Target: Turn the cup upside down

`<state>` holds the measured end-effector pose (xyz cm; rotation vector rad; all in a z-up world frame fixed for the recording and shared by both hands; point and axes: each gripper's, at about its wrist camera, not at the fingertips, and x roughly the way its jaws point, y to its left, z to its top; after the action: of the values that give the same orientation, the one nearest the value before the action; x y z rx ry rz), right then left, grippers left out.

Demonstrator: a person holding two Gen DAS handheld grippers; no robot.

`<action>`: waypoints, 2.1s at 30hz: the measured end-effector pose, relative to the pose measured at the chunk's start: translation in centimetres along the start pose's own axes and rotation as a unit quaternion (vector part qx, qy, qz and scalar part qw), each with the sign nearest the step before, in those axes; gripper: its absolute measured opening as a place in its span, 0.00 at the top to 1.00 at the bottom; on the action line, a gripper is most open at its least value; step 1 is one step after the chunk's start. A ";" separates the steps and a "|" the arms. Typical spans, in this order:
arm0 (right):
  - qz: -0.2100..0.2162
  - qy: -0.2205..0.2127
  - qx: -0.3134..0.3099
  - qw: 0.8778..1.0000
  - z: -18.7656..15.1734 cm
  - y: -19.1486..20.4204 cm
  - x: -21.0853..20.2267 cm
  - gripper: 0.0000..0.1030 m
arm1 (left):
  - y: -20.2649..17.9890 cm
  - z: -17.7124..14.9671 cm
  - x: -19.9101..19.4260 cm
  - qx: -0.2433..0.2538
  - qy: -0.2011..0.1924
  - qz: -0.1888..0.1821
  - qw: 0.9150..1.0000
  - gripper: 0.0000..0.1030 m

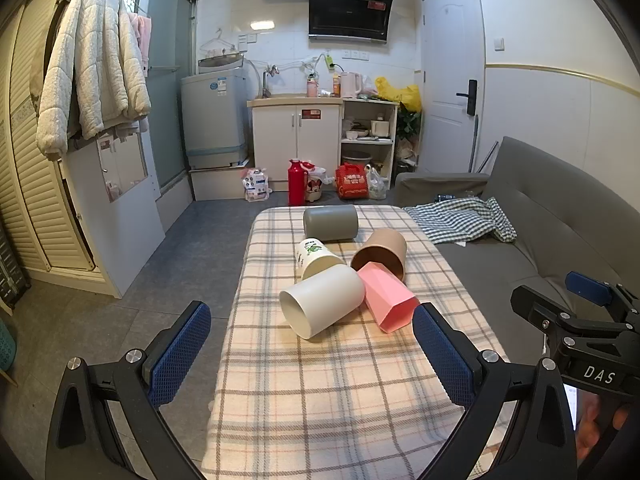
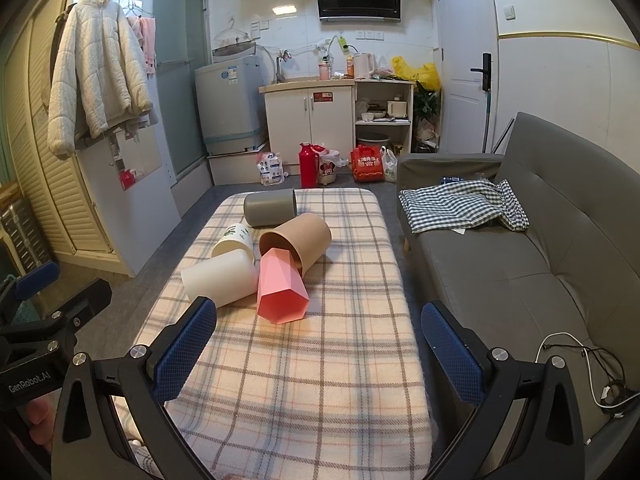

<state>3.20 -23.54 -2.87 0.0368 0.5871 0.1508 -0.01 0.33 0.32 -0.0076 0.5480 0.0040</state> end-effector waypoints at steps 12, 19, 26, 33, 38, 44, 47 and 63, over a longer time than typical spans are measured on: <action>-0.001 0.001 0.000 1.000 -0.2 0.0 0.3 0.00 | 0.1 0.0 0.0 0.000 0.000 0.000 1.000 0.00; 0.000 0.003 0.000 1.000 -0.6 0.1 0.5 0.00 | 0.1 -0.1 0.0 0.001 0.000 0.000 1.000 0.00; 0.000 0.003 0.000 1.000 -0.7 0.1 0.6 0.00 | 0.1 -0.1 0.0 0.001 0.000 0.000 1.000 0.00; 0.000 0.004 0.000 1.000 -0.8 0.3 0.7 0.00 | 0.2 -0.1 0.1 0.001 0.000 0.001 1.000 0.00; -0.001 0.004 0.000 1.000 -0.6 0.3 0.6 0.00 | 0.2 -0.1 0.1 0.000 0.000 0.001 1.000 0.00; 0.000 0.005 0.000 1.000 -0.9 -0.1 1.0 0.00 | 0.2 -0.2 0.1 0.000 0.000 0.000 1.000 0.00; 0.000 0.007 -0.002 1.000 -1.0 -0.1 1.3 0.00 | 0.3 -0.1 0.1 -0.001 0.001 -0.005 1.000 0.00; -0.001 0.065 -0.008 0.998 5.1 -1.3 8.8 0.00 | 1.1 6.9 8.9 0.100 0.011 -0.048 0.994 0.00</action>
<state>13.46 -23.46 -3.53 0.0111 0.7159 0.1573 11.22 1.51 1.60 0.1617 0.5676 -0.1458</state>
